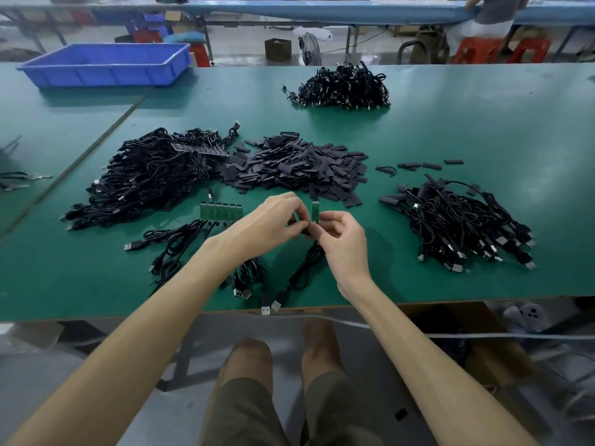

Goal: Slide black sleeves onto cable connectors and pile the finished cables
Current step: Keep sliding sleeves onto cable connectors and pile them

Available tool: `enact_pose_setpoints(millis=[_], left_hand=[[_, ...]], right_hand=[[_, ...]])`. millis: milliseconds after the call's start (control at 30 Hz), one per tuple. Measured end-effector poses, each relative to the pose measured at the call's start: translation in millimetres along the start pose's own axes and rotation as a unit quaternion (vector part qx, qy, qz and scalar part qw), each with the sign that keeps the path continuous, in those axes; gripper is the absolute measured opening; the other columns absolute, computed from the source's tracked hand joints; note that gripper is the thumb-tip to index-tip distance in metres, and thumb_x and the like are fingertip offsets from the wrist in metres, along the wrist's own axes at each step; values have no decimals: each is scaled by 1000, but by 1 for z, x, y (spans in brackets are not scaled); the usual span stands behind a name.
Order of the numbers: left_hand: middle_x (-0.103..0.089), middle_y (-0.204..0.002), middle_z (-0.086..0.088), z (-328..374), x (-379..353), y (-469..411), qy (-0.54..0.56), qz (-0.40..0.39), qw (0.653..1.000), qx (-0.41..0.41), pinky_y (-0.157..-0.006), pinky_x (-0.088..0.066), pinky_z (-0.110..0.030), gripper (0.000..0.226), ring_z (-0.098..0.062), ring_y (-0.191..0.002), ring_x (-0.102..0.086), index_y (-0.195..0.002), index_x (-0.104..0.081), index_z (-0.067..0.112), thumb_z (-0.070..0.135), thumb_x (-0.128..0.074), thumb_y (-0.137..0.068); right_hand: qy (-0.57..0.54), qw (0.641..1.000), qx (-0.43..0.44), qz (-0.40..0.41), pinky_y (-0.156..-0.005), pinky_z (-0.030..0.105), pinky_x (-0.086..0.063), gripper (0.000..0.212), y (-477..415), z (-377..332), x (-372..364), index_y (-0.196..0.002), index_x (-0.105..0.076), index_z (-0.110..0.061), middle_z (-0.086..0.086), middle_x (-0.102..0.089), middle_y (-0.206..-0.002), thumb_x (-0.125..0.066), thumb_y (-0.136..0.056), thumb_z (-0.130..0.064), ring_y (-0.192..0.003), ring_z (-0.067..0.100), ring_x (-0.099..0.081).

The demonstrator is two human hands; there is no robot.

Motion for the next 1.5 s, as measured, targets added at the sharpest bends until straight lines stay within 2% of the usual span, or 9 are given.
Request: enact_pose_setpoints(millis=[100, 200, 400, 533, 633, 767, 1267, 1433, 1500], left_hand=[[-57, -114, 2, 4, -2, 1, -32, -14, 999, -3, -88, -50, -32, 13, -13, -97, -59, -109, -65, 17, 25, -65, -99], [-61, -111, 1, 10, -1, 2, -83, -39, 996, -19, -90, -50, -38, 21, -19, -100, -60, -116, -69, 19, 30, -64, -99], [-71, -88, -3, 12, 4, 1, -162, -34, 986, -17, -78, -53, -43, 31, -26, -83, -64, -106, -75, 18, 42, -57, -101], [-73, -88, -6, 1, 11, 6, -148, 12, 989, -11, -78, -53, -45, 29, -28, -81, -66, -106, -75, 13, 35, -57, -103], [-73, -83, -7, -7, 17, 7, -138, 50, 989, -14, -74, -53, -44, 31, -27, -75, -66, -102, -75, 7, 32, -56, -103], [-75, -89, -9, -7, 22, 10, -129, 75, 988, -30, -77, -54, -45, 30, -27, -81, -68, -107, -75, 5, 29, -57, -103], [-71, -99, -6, -1, 26, 18, -152, 55, 984, -77, -82, -52, -46, 28, -26, -94, -64, -114, -72, 7, 27, -56, -104], [-74, -108, -5, 0, 30, 22, -165, 32, 978, -123, -81, -56, -47, 20, -26, -102, -65, -117, -73, 8, 10, -62, -100], [-74, -109, -4, -1, 31, 23, -175, 33, 975, -135, -79, -57, -46, 26, -26, -103, -66, -117, -73, 8, -3, -61, -97]], right_hand=[[-5, 1000, 1, 10, -74, 19, -56, 21, 0, 0, 1, -104, -65, -21, -2, -77, -95, -80, -91, -18, -87, 8, -75], [-9, 1000, -4, 29, -71, 16, -55, 20, 0, 0, 2, -100, -65, -23, -4, -77, -94, -82, -89, -22, -85, 4, -73], [-20, 999, -1, 34, -76, 20, -56, 12, 0, -1, 3, -98, -71, -21, -4, -78, -92, -80, -90, -20, -89, 7, -74], [-36, 999, 5, 30, -81, 27, -60, 8, 1, -1, 3, -99, -72, -20, -4, -79, -88, -72, -95, -14, -84, 12, -75], [-32, 999, 11, 31, -79, 24, -59, 12, 2, -3, 4, -98, -74, -23, -8, -78, -88, -69, -96, -12, -83, 9, -73], [-31, 999, 7, 34, -75, 21, -56, 13, 3, -4, 4, -95, -75, -24, -8, -77, -87, -69, -95, -12, -83, 6, -71], [-18, 999, 6, 25, -71, 21, -54, 15, 4, -4, 3, -87, -78, -26, -7, -75, -79, -72, -89, -13, -77, 6, -66], [-8, 1000, 9, 0, -65, 19, -50, 17, 4, -4, 2, -85, -78, -26, -10, -71, -72, -71, -89, -11, -70, 4, -59], [-5, 1000, 10, -9, -67, 23, -51, 17, 5, -4, 2, -85, -79, -26, -9, -71, -73, -71, -89, -11, -71, 6, -59]])
Point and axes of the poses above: each hand's wrist, its own y-axis away from the middle knuckle, its own x-axis out of the back of the hand, z = x × y, the point moved 4 cm from there along -y, towards the middle knuckle
